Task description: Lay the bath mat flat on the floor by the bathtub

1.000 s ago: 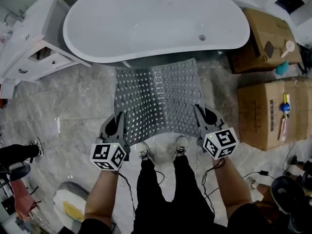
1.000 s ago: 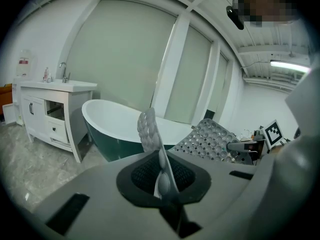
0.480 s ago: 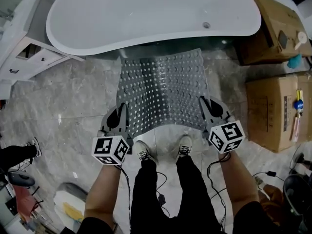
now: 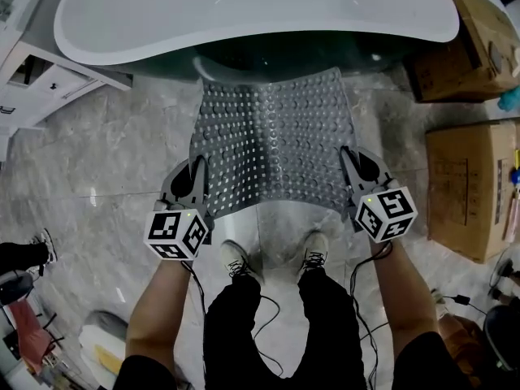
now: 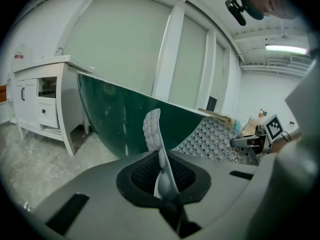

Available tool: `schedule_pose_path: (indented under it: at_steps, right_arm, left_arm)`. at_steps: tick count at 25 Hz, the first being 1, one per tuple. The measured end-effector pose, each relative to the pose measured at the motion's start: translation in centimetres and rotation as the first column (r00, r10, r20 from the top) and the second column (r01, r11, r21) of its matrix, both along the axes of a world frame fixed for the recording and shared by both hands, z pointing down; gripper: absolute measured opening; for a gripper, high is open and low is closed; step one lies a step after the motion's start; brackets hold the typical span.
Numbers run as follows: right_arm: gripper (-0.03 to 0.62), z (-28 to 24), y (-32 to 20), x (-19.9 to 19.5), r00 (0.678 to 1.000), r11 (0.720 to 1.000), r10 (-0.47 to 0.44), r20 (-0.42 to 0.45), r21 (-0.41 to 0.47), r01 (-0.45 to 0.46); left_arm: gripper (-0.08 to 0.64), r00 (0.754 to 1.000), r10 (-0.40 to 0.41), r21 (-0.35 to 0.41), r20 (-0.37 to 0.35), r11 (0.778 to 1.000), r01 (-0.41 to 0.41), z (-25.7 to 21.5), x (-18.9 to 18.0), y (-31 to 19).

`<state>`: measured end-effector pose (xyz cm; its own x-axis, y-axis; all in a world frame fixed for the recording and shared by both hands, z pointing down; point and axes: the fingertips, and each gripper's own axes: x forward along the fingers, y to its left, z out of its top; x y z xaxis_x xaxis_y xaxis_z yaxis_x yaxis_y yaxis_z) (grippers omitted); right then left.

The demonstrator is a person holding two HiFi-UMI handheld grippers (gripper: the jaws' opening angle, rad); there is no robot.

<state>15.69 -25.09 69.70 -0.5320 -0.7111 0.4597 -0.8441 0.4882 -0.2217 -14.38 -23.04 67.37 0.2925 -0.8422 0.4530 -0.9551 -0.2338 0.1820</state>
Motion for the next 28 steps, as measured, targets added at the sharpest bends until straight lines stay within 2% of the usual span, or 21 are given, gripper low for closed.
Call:
schedule_pose_path:
  at_steps: [15,19,28]
  right_arm:
    - [0.031,17.8,-3.6,0.9,0.999,0.999,-0.013,-0.043,0.036,0.015]
    - [0.031,21.5,-5.0,1.7,0.999,0.999,-0.017,-0.049,0.046,0.019]
    - [0.031,27.2,-7.7,2.2,0.998,0.999,-0.019,-0.064,0.046,0.022]
  left_arm:
    - [0.03,0.998,-0.011,0.006,0.067,1.0,0.011,17.3,-2.7,-2.9]
    - [0.03,0.996,-0.036,0.009,0.08,0.999,0.035,20.9,-3.1,-4.2]
    - [0.03,0.995,0.0,-0.01,0.103,1.0,0.001,27.2,-3.3,-6.2]
